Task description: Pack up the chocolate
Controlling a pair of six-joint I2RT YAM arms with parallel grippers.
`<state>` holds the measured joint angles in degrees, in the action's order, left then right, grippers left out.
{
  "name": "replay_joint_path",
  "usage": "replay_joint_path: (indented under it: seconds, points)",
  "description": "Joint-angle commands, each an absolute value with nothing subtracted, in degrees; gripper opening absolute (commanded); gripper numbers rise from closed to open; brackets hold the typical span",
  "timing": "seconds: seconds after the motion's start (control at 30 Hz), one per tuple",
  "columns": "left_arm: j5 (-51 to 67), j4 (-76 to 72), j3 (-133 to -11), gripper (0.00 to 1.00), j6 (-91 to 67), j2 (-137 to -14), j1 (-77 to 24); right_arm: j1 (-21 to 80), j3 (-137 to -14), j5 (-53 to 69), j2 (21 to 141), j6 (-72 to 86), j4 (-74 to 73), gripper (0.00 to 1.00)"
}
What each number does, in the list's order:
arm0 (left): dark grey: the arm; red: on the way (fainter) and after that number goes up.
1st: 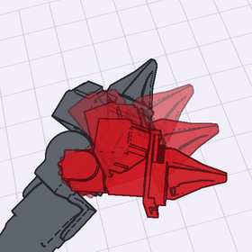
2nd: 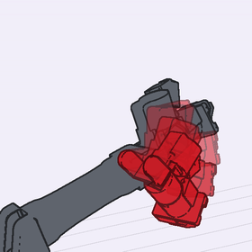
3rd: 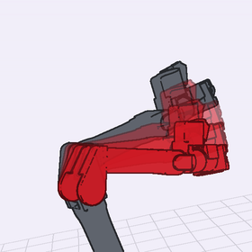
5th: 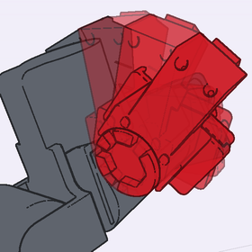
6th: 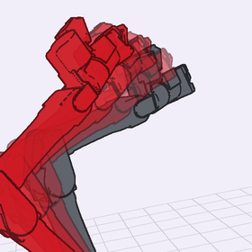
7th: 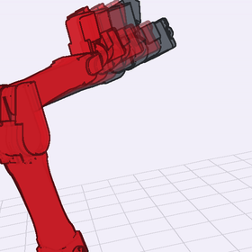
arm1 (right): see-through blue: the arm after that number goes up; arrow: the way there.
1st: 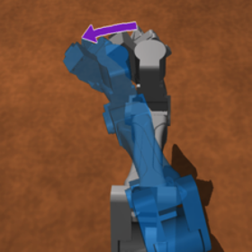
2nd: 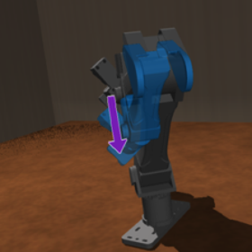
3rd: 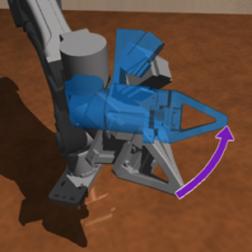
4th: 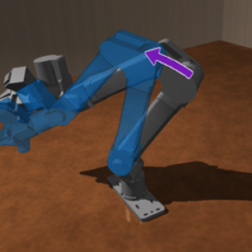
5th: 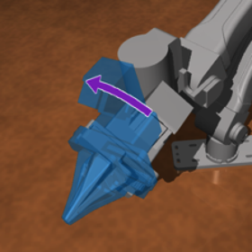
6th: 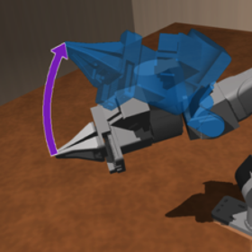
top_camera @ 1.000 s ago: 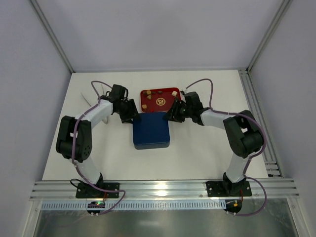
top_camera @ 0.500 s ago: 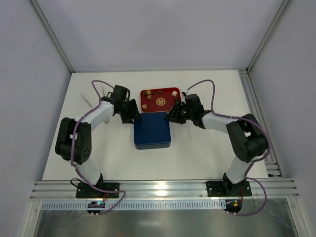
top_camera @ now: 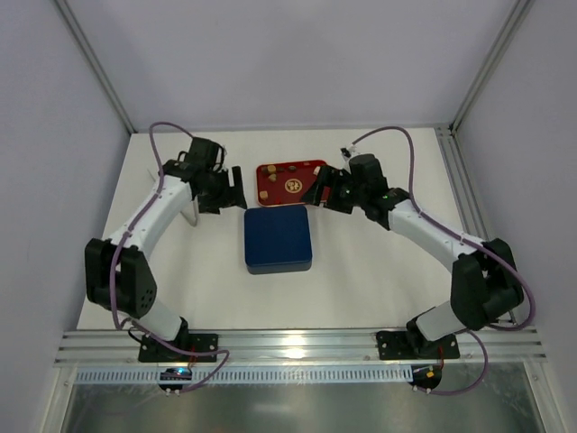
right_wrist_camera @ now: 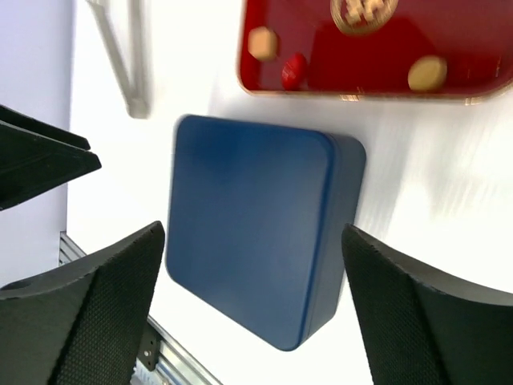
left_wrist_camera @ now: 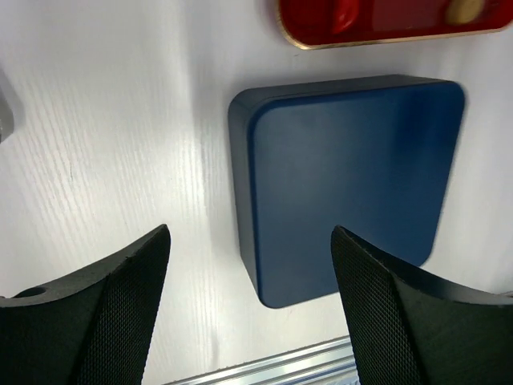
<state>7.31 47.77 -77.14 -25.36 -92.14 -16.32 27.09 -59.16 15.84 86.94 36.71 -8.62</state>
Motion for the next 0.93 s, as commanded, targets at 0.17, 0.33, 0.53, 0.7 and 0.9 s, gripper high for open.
replay_joint_path:
  seconds: [0.17,0.33,0.53,0.7,0.9]
  points:
    - [9.4,49.5,-77.5,0.80,-22.7,-76.5,-16.4,26.9,-61.1,10.3,70.9,31.7,-13.3,1.00]
    - [9.8,48.9,-74.1,0.80,-23.0,-69.1,-16.4,26.9,-59.3,6.4,63.3,29.6,-18.0,1.00]
    - [11.5,48.2,-69.1,0.81,-23.9,-62.8,-16.4,26.8,-54.5,2.6,57.5,28.6,-20.6,1.00]
    - [11.2,48.7,-67.7,0.81,-23.2,-60.4,-16.5,26.8,-52.1,0.4,54.3,28.2,-21.3,1.00]
    - [11.5,48.8,-67.5,0.81,-23.1,-60.0,-16.4,26.9,-51.6,-1.7,53.6,28.3,-19.8,1.00]
